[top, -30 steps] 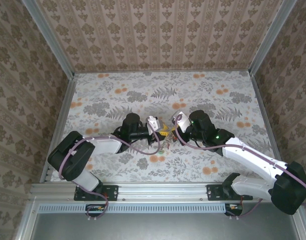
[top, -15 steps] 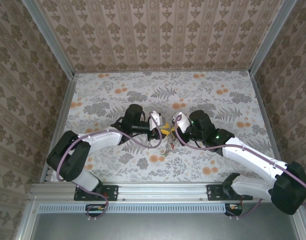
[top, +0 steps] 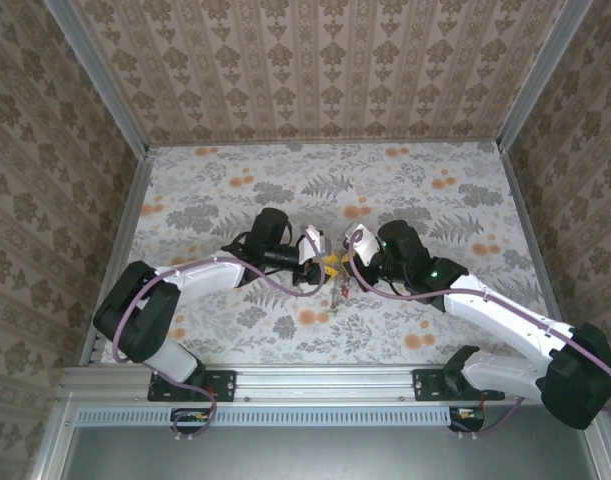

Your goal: Put the keys on the keyring

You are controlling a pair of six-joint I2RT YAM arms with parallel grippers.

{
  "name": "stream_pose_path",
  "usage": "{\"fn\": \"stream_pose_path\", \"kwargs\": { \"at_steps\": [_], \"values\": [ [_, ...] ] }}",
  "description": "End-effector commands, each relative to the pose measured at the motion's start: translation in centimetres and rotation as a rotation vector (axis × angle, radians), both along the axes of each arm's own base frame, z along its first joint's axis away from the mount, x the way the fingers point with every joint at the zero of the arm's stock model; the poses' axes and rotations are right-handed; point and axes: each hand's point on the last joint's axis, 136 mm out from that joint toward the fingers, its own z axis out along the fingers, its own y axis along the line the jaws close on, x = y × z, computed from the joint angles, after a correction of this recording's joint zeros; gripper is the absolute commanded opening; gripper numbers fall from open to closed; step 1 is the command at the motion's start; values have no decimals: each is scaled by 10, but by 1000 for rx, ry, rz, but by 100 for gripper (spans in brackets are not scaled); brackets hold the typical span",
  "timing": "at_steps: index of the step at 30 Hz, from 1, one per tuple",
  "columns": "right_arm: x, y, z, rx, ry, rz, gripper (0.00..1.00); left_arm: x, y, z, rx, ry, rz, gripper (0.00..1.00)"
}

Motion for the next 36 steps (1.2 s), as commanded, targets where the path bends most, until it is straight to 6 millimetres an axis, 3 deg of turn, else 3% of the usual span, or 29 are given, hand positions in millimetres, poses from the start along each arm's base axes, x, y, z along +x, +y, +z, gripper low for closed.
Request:
{"fn": "stream_pose_path", "kwargs": {
  "at_steps": [1,36],
  "values": [
    [3,5,21,40,-46,22,0,4,-4,12,-19,-26,-19,34],
    [0,8,20,51,-35,40,0,3,-14,7,13,0,-79,19]
  ]
}}
